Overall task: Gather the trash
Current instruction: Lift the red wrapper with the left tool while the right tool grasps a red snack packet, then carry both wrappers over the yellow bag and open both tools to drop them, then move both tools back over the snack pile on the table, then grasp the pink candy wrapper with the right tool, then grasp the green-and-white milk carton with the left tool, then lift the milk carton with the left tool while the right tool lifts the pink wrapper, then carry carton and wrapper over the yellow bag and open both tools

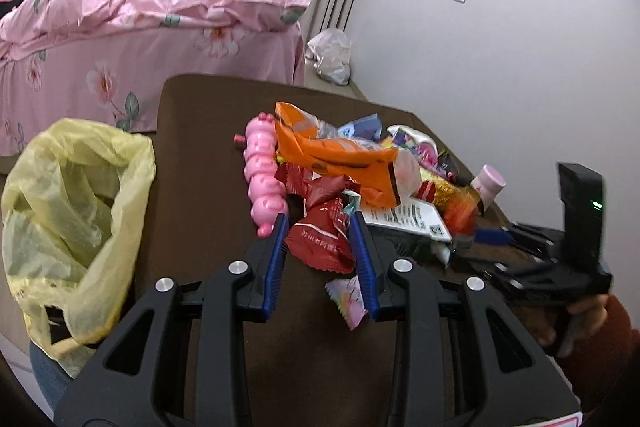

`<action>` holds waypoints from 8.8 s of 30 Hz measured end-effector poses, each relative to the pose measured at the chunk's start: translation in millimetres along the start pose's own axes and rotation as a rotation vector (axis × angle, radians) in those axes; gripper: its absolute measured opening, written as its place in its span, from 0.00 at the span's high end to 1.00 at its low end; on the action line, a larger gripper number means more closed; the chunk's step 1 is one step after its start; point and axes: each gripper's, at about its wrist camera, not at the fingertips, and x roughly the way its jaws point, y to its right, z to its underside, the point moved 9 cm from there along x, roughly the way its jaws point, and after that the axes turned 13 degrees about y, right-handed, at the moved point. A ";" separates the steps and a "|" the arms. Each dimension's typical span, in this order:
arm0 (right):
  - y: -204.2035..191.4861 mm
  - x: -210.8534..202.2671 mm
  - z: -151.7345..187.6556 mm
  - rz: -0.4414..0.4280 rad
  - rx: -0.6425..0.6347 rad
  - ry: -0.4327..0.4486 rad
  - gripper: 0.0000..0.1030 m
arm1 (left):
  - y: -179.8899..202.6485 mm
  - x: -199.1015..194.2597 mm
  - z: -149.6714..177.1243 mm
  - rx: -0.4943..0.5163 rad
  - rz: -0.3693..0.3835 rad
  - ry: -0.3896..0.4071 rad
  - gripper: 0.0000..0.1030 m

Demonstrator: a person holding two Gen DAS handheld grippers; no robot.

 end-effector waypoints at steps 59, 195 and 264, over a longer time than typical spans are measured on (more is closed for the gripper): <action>-183.9 32.5 -148.9 -0.355 -0.153 0.167 0.91 | -184.0 -134.9 -75.2 -0.207 -0.558 0.303 0.75; 40.0 -80.2 42.3 0.162 -0.042 0.140 0.51 | 106.7 51.4 -19.3 0.222 0.066 -0.118 0.50; -10.0 -68.6 -54.5 0.047 -0.091 0.248 0.82 | 57.6 -13.0 -32.8 0.104 0.036 -0.014 0.45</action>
